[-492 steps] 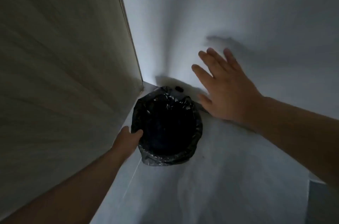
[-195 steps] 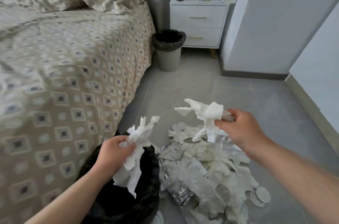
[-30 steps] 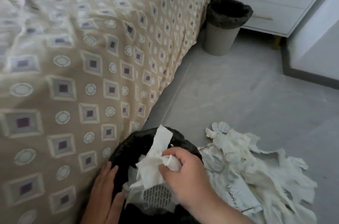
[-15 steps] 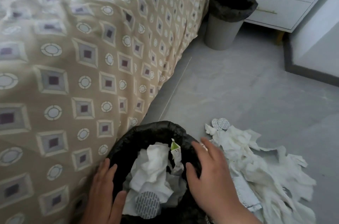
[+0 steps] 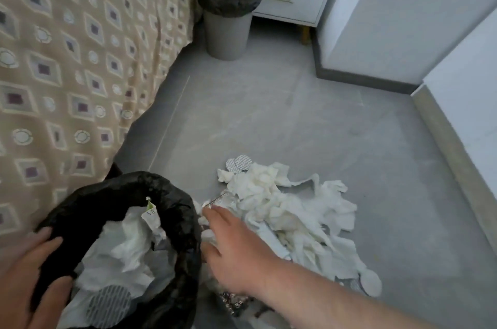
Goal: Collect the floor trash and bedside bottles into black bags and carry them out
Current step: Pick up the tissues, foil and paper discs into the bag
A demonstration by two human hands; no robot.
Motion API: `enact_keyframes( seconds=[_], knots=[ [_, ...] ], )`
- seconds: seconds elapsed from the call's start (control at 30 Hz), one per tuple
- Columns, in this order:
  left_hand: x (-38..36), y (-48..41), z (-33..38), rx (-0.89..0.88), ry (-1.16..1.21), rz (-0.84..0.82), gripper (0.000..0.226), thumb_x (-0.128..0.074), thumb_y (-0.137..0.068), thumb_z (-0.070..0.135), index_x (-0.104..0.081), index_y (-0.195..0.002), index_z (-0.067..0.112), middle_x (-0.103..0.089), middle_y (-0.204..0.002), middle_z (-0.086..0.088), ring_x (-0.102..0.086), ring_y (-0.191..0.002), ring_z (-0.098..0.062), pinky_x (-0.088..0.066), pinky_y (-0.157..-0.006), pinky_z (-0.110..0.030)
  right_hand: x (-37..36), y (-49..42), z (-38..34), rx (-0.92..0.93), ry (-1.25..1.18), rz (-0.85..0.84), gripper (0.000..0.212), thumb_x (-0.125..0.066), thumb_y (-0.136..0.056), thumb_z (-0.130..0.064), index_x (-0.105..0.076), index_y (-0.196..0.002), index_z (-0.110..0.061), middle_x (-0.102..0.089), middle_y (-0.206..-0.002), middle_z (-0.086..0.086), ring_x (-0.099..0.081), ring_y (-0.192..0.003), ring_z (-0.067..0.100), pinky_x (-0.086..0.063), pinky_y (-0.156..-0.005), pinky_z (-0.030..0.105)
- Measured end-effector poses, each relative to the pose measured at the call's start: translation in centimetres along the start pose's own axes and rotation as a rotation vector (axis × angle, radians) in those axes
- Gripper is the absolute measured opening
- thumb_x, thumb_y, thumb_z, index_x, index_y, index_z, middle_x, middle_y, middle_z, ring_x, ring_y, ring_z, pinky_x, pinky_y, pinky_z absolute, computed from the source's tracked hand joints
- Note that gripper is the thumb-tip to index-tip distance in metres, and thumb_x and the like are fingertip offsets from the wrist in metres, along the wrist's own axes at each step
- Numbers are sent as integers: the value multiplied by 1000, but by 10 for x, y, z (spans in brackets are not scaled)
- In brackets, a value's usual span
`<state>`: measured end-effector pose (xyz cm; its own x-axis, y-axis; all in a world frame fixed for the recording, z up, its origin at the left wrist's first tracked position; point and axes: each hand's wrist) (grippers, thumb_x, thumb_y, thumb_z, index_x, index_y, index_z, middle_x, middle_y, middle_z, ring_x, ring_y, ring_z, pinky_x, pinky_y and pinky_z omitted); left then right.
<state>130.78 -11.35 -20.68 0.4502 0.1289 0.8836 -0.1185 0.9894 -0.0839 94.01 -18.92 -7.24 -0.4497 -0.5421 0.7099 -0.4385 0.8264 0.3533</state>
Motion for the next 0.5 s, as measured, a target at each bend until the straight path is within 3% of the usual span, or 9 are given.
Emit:
enact_keyframes(
  seconds=[0.07, 0.1, 0.17, 0.2, 0.27, 0.33, 0.5],
  knots=[
    [21, -34, 85, -177, 213, -75, 54, -50, -79, 60, -53, -127, 33, -43, -141, 15, -40, -132, -22, -28, -107, -59, 30, 23, 35, 18, 112, -27, 53, -43, -97, -28, -27, -147, -21, -30, -152, 0, -30, -139, 20, -29, -114, 33],
    [33, -50, 149, -297, 255, -103, 45, -49, -82, 56, -54, -122, 38, -47, -134, 19, -41, -129, -10, -30, -109, -45, 45, 35, 56, 3, 166, -33, 51, -44, -97, -27, -31, -146, -21, -36, -149, 0, -34, -136, 20, -32, -111, 32],
    [41, -77, 261, -618, 222, -195, 43, -40, -86, 56, -56, -117, 30, -51, -122, 19, -43, -119, 6, -30, -103, -17, 72, 59, 96, -95, 220, -18, 47, -44, -96, -26, -37, -143, -21, -42, -145, 0, -40, -133, 19, -36, -106, 31],
    [30, -89, 298, -694, 144, -280, 52, -33, -86, 63, -54, -119, 28, -51, -121, 17, -44, -117, 5, -30, -99, -13, 83, 69, 114, -167, 216, 4, 46, -44, -96, -27, -39, -141, -22, -44, -143, -1, -42, -131, 18, -38, -105, 31],
    [-12, -113, 342, -636, -55, -561, 60, -35, -83, 65, -45, -131, 29, -45, -132, 14, -41, -125, -5, -29, -102, -18, 94, 85, 148, -306, 163, 80, 42, -45, -95, -27, -44, -137, -23, -49, -140, -3, -47, -127, 16, -40, -101, 30],
    [-64, -132, 359, -526, -190, -732, 59, -47, -88, 50, -33, -140, 26, -36, -144, 6, -34, -133, -15, -30, -109, -30, 91, 92, 176, -414, 54, 177, 38, -47, -94, -25, -50, -132, -22, -54, -135, -2, -52, -120, 15, -42, -96, 26],
    [-139, -145, 350, -302, -388, -713, 99, -67, -74, 55, -7, -149, 29, -1, -158, -12, -9, -144, -33, -28, -111, -52, 66, 83, 213, -467, 15, 154, 40, -51, -90, -26, -52, -130, -20, -58, -130, 0, -54, -115, 16, -39, -89, 24]
  ],
)
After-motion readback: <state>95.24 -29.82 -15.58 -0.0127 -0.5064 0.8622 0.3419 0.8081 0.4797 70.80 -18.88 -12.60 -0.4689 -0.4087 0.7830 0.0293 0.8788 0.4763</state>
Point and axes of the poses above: each hand's wrist, its own y-axis away from the middle knuckle, its own x-axis out of the back of the hand, z = x × y
